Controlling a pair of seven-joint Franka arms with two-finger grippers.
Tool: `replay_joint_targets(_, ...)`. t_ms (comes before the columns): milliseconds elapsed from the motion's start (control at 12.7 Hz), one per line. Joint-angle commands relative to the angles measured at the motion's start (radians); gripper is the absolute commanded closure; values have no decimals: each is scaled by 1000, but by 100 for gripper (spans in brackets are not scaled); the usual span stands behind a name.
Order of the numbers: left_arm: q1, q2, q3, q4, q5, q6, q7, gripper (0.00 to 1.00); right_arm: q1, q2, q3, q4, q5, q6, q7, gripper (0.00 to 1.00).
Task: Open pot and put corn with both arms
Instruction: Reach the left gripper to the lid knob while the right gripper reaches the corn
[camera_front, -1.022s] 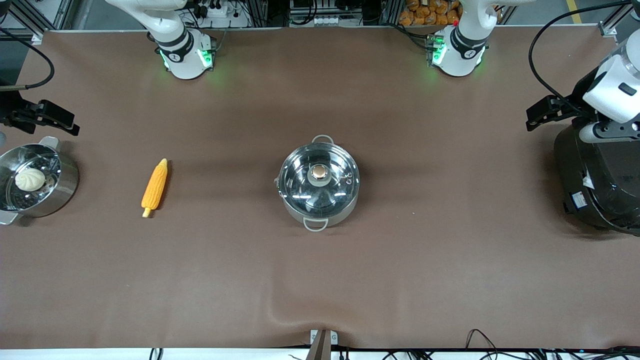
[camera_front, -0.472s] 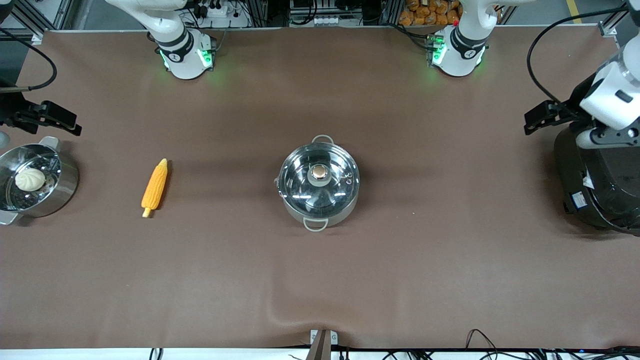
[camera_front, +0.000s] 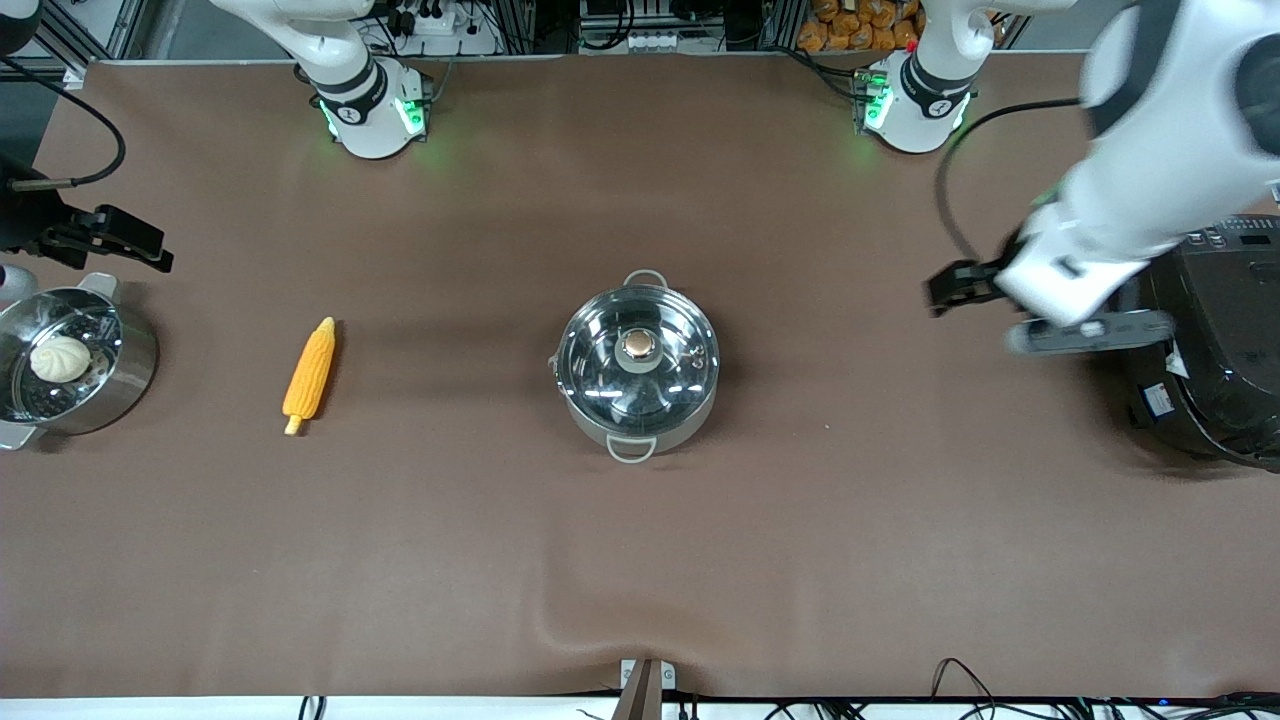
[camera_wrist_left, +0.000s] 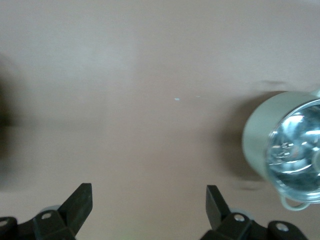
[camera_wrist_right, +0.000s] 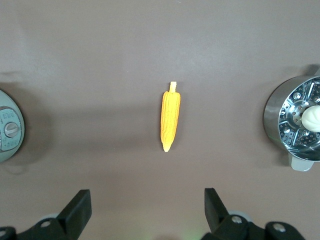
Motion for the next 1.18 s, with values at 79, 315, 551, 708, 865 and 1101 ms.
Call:
replay_joint_targets(79, -145, 151, 7, 121, -13, 93, -233, 0, 11, -6, -4, -29, -14, 10, 16, 0)
replay_joint_targets(315, -256, 237, 8, 136, -12, 214, -420, 0, 10, 29, -4, -76, -14, 38, 16, 0)
replay_joint_targets(551, -328, 361, 5, 233, -13, 259, -520, 0, 5, 57, -5, -203, -14, 157, 18, 0)
replay_joint_targets(708, -375, 401, 14, 236, -12, 308, -557, 0, 5, 57, -5, -286, -14, 258, 21, 0)
replay_joint_targets(865, -400, 441, 19, 236, -12, 355, -577, 0, 4, 67, -5, -351, -14, 332, 21, 0)
replay_joint_targets(1101, -426, 473, 18, 236, -12, 400, -579, 0, -30, 159, -8, -369, -14, 366, 21, 0)
